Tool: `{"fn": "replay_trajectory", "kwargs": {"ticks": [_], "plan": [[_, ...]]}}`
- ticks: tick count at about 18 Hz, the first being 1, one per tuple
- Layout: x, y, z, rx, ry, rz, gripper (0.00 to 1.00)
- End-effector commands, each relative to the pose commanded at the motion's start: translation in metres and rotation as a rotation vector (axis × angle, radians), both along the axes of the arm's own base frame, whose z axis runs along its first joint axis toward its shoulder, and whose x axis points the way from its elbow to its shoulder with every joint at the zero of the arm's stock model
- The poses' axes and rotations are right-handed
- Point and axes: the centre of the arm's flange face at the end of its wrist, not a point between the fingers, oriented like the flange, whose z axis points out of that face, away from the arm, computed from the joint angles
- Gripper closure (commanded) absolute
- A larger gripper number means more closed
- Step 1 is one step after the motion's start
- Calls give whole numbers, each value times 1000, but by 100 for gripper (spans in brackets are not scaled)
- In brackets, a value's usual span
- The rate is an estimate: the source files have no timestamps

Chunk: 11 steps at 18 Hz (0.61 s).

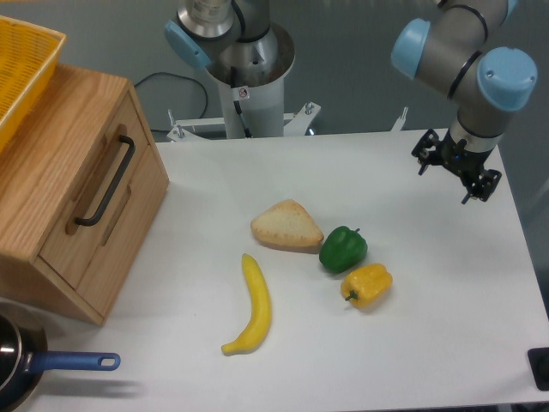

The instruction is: Slide open the top drawer

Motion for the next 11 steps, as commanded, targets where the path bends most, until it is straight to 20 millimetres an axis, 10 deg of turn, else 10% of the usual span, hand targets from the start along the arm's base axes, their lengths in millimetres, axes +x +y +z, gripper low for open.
{"fn": "replay_trajectory", "kwargs": {"ticks": [11], "plan": [[2, -5, -12, 36, -36, 57, 0]]}}
